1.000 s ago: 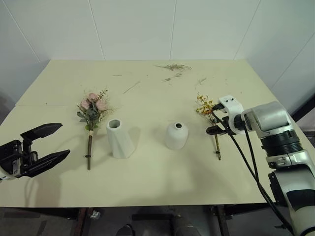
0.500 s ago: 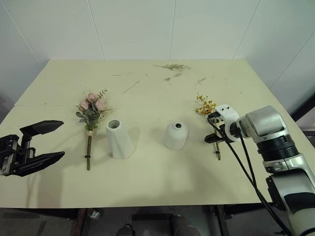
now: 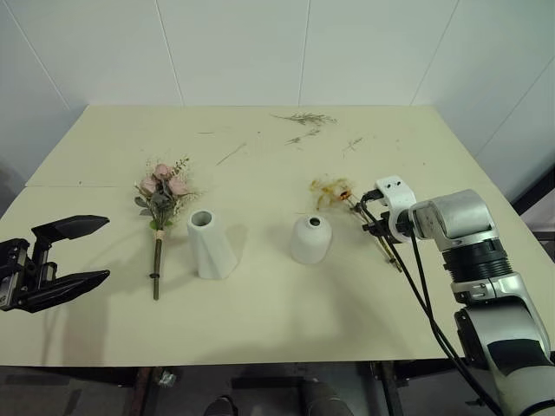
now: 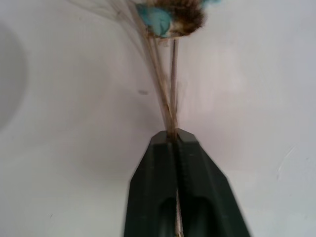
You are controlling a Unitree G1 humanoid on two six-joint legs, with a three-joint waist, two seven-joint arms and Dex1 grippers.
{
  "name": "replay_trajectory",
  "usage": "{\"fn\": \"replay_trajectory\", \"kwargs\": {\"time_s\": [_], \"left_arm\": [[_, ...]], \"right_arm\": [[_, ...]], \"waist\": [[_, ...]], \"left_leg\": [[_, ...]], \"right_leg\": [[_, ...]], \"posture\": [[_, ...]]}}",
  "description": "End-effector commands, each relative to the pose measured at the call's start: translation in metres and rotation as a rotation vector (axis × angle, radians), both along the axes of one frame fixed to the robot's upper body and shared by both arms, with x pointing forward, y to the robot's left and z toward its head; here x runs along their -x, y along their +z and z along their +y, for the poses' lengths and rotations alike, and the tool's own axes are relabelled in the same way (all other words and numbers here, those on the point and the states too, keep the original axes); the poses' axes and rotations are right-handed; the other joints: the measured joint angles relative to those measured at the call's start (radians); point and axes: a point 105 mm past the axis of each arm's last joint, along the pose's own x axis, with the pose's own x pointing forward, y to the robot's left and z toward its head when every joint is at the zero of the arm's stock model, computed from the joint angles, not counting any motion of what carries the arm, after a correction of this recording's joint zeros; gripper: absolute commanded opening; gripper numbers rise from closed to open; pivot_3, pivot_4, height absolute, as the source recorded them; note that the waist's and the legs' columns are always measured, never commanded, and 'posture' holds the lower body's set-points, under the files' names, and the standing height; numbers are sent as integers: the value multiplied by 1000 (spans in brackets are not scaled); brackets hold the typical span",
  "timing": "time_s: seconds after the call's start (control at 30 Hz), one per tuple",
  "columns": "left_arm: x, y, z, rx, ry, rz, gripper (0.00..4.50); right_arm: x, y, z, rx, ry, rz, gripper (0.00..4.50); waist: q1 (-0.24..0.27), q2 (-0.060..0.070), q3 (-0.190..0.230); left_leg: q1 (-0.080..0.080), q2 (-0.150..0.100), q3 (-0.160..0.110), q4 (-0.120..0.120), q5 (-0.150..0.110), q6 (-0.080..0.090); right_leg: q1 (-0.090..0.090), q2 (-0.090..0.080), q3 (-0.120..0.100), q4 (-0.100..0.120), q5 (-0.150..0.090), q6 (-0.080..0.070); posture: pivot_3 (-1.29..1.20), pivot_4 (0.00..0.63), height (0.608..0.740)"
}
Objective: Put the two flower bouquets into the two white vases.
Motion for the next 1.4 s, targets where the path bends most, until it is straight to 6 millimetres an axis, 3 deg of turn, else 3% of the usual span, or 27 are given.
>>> {"fn": "replay_trajectory", "kwargs": {"time_s": [0.03, 0.2, 0.33, 0.4, 0.6, 0.8, 1.07, 1.4], "left_arm": [[-1, 5, 1, -19, -3, -21, 4500], [-8, 6, -1, -21, -19, -22, 4500], [-14, 7, -3, -23, -33, -20, 4500], [-16, 7, -4, -21, -42, -18, 4500], [-22, 8, -4, -20, -53, -10, 4500], [-27, 9, -3, -14, -59, -4, 4500], [-32, 10, 0, -7, -58, 7, 4500], [-35, 8, 4, 8, -57, 30, 4500]], "right_arm": [[-10, 27, -1, -9, -5, -174, 19], [-24, 72, 9, -58, 25, -488, 19], [-22, 110, 24, -143, 96, -789, 19], [-12, 132, 35, -227, 136, -974, 19], [23, 159, 77, -511, 265, -1231, 19], [55, 151, 109, -693, 406, -1231, 19], [65, 127, 112, -629, 477, -1167, 19], [90, 117, 109, -676, 569, -1067, 19]], "waist": [[0, 0, 0], [-1, 0, 0], [-2, 0, 0], [-2, 0, 0], [-6, 1, 0], [0, 1, 0], [3, 1, 0], [3, 1, 0]], "left_leg": [[0, 0, 0, 0, 0, 0], [0, 0, 0, 0, 0, 0], [0, 0, 0, -1, 0, 0], [0, 0, 0, -1, 0, 0], [0, 1, -1, -2, 0, 0], [0, 1, -3, 0, 0, 0], [1, 0, -4, 0, 1, -1], [1, 1, -4, 0, 1, -1]], "right_leg": [[0, 0, 0, 0, 0, 0], [0, 0, 0, 0, 0, 0], [0, 0, 0, 0, 0, 0], [0, 0, 0, 0, 0, 0], [-1, 0, -1, 2, 0, 0], [0, 0, -2, 4, 0, 0], [0, 0, -3, 7, -1, -1], [0, 0, -3, 7, -2, -3]], "posture": [[0, 150, 740], [0, 150, 740], [0, 150, 740], [0, 150, 740], [0, 150, 740], [0, 150, 740], [0, 150, 740], [0, 150, 740]]}}
